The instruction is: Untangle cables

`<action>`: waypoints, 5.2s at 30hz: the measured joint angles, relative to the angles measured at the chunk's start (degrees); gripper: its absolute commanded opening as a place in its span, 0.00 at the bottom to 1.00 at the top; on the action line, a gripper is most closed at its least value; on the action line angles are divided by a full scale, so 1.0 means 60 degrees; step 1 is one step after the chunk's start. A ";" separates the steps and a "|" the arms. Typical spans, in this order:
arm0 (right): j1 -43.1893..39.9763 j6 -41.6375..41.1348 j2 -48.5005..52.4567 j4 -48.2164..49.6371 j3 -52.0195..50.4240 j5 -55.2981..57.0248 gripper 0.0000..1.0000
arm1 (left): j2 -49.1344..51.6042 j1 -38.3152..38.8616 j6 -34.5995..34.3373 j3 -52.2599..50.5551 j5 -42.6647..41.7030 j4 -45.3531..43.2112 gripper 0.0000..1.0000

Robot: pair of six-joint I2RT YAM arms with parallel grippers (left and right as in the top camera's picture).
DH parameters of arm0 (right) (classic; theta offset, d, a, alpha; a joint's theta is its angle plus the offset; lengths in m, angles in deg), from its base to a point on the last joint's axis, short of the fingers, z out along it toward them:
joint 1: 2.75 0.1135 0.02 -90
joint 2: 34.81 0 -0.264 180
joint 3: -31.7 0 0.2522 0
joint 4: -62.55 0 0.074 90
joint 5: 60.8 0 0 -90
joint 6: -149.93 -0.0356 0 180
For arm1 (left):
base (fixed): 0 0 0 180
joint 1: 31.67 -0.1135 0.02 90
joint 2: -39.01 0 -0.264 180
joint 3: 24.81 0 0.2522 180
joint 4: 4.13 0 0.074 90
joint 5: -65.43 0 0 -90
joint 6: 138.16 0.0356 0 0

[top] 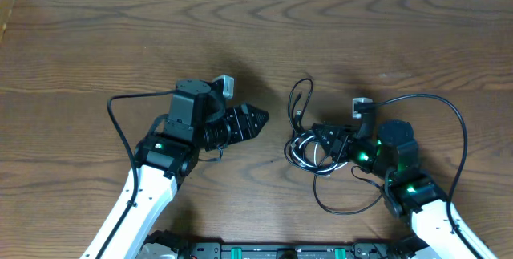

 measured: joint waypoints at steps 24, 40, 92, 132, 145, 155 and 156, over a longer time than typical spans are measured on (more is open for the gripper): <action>0.1330 0.3293 0.0554 -0.4681 0.1614 0.1683 0.68 | -0.0280 0.1373 -0.0331 0.0000 0.4714 0.1410 0.66; 0.3279 0.3184 0.3923 -0.3541 0.1967 0.2521 0.31 | -0.0324 0.1024 -0.0470 0.0000 0.4918 0.1759 0.66; 0.0495 -0.2539 0.3905 -0.0109 0.2725 -0.3111 0.01 | -0.0324 0.1501 0.1330 -0.0576 0.1508 0.0346 0.66; -0.0288 -0.2962 0.3905 -0.0033 0.2728 -0.3621 0.01 | 0.2244 0.3013 -0.0244 -0.0550 0.2091 -0.0965 0.08; -0.2524 -0.2040 0.3887 -0.2863 0.2783 -0.2339 0.13 | 0.1224 0.1541 0.1395 -0.0634 0.2047 -0.0699 0.08; -0.2127 -0.2503 0.3887 -0.2364 0.2787 -0.4204 0.85 | 0.1202 0.2007 0.4783 -0.0637 0.2284 -0.1009 0.08; -0.2076 -0.2677 0.3887 -0.2269 0.2787 -0.4258 0.89 | 0.1202 0.2011 0.4991 -0.0637 0.2412 -0.1035 0.08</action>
